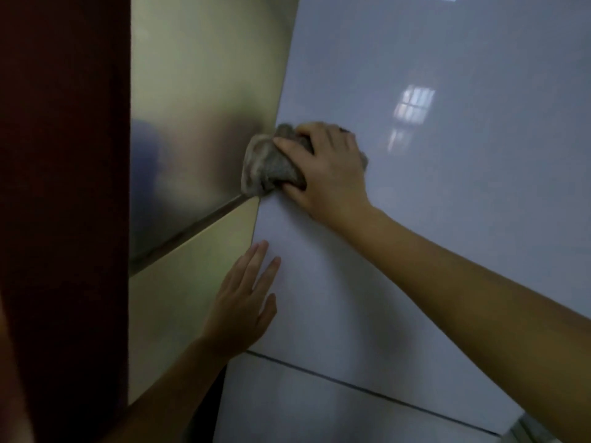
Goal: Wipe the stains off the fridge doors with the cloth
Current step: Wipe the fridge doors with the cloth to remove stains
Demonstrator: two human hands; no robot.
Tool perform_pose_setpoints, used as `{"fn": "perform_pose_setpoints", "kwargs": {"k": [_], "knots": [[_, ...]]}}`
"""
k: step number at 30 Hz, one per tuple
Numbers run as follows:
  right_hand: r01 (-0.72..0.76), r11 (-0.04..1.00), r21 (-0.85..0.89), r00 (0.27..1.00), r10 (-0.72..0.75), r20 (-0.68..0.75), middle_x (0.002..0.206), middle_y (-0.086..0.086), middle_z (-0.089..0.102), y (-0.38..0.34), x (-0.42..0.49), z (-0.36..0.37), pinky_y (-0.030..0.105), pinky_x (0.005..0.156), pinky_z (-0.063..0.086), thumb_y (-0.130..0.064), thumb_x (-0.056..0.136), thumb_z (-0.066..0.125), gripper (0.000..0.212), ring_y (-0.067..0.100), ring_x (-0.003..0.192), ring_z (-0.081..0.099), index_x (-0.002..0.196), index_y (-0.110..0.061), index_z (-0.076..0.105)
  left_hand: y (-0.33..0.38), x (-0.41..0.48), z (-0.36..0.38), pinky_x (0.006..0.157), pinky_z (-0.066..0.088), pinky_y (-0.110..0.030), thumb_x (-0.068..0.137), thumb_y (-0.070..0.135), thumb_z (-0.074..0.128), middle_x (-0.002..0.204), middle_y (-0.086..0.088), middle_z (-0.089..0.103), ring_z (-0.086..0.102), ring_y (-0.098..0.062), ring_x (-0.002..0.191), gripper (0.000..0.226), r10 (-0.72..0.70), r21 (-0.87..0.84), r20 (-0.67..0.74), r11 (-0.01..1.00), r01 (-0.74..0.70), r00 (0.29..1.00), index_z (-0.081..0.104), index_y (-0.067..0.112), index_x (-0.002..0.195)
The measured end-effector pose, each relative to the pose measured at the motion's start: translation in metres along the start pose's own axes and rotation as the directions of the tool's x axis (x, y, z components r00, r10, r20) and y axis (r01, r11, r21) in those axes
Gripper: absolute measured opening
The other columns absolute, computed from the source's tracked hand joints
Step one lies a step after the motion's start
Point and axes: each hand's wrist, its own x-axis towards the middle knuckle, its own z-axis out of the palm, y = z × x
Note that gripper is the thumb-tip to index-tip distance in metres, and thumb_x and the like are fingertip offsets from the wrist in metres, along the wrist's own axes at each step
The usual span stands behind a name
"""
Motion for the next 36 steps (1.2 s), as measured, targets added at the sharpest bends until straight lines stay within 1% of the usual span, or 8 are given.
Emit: {"fn": "perform_pose_setpoints", "kwargs": {"k": [4, 8, 11, 17, 23, 28, 34, 36], "knots": [[0.101, 0.995, 0.020, 0.992, -0.102, 0.072, 0.124, 0.014, 0.065, -0.020, -0.035, 0.013, 0.042, 0.091, 0.037, -0.043, 0.081, 0.071, 0.052, 0.034, 0.113, 0.053, 0.127, -0.018, 0.070, -0.001, -0.006, 0.003, 0.122, 0.030, -0.047, 0.097, 0.032, 0.050, 0.164, -0.019, 0.023, 0.020, -0.032, 0.154, 0.063, -0.002, 0.000, 0.010, 1.000, 0.002, 1.000, 0.035, 0.008, 0.154], [0.059, 0.998, 0.033, 0.993, -0.062, 0.096, 0.127, 0.014, 0.064, -0.019, -0.055, 0.007, 0.043, 0.094, 0.039, -0.044, 0.084, 0.070, 0.052, 0.033, 0.116, 0.053, 0.130, -0.018, 0.068, -0.005, -0.007, 0.006, 0.122, 0.030, -0.050, 0.097, 0.031, 0.049, 0.165, -0.019, 0.021, 0.017, -0.033, 0.155, 0.064, 0.009, 0.003, 0.023, 1.000, -0.009, 1.000, 0.032, 0.009, 0.155], [0.019, 0.998, 0.055, 0.995, -0.024, 0.092, 0.127, 0.014, 0.064, -0.018, -0.083, 0.000, 0.044, 0.094, 0.041, -0.042, 0.086, 0.071, 0.049, 0.034, 0.116, 0.057, 0.129, -0.018, 0.069, -0.009, -0.007, 0.007, 0.118, 0.036, -0.053, 0.096, 0.030, 0.049, 0.161, -0.019, 0.027, 0.022, -0.034, 0.151, 0.065, 0.029, 0.020, 0.025, 0.999, -0.030, 0.999, 0.031, 0.010, 0.155], [-0.023, 0.998, 0.058, 0.995, 0.017, 0.101, 0.125, 0.016, 0.066, -0.018, -0.172, -0.007, 0.045, 0.092, 0.043, -0.039, 0.087, 0.074, 0.047, 0.036, 0.114, 0.058, 0.129, -0.019, 0.071, -0.011, -0.006, 0.003, 0.118, 0.037, -0.050, 0.097, 0.026, 0.048, 0.160, -0.023, 0.031, 0.028, -0.036, 0.150, 0.056, 0.054, -0.015, -0.005, 0.998, -0.054, 0.999, 0.042, 0.004, 0.148], [-0.091, 0.994, 0.056, 0.990, 0.085, 0.114, 0.125, 0.017, 0.064, -0.037, -0.198, 0.002, 0.045, 0.092, 0.040, -0.037, 0.078, 0.078, 0.055, 0.036, 0.115, 0.056, 0.129, -0.020, 0.070, -0.005, -0.045, 0.003, 0.112, 0.038, -0.040, 0.099, 0.026, 0.046, 0.153, -0.022, 0.043, 0.044, -0.035, 0.139, 0.049, -0.144, -0.079, -0.055, 0.987, 0.140, 0.988, 0.051, 0.003, 0.142], [-0.096, 0.993, 0.070, 0.990, 0.088, 0.106, 0.127, 0.015, 0.063, -0.048, -0.195, 0.013, 0.043, 0.093, 0.037, -0.035, 0.079, 0.077, 0.055, 0.035, 0.116, 0.054, 0.130, -0.019, 0.068, 0.005, -0.105, 0.029, 0.112, 0.038, -0.038, 0.101, 0.027, 0.043, 0.156, -0.017, 0.040, 0.042, -0.032, 0.142, 0.051, -0.221, -0.098, -0.002, 0.971, 0.220, 0.975, 0.048, 0.004, 0.145], [-0.022, 0.997, 0.080, 0.995, 0.013, 0.103, 0.126, 0.015, 0.062, -0.076, -0.194, 0.036, 0.043, 0.093, 0.036, -0.037, 0.081, 0.074, 0.052, 0.037, 0.115, 0.057, 0.129, -0.018, 0.068, 0.016, -0.169, 0.065, 0.117, 0.036, -0.040, 0.100, 0.031, 0.045, 0.162, -0.014, 0.032, 0.034, -0.029, 0.149, 0.057, -0.312, -0.089, 0.061, 0.944, 0.316, 0.948, 0.041, 0.007, 0.151], [0.014, 0.996, 0.092, 0.993, -0.024, 0.113, 0.125, 0.014, 0.063, -0.094, -0.195, 0.049, 0.044, 0.092, 0.037, -0.038, 0.082, 0.072, 0.050, 0.036, 0.114, 0.056, 0.127, -0.018, 0.068, 0.020, -0.180, 0.077, 0.118, 0.033, -0.036, 0.100, 0.033, 0.044, 0.163, -0.014, 0.030, 0.031, -0.027, 0.150, 0.058, -0.338, -0.083, 0.078, 0.935, 0.344, 0.938, 0.039, 0.008, 0.152]]}}
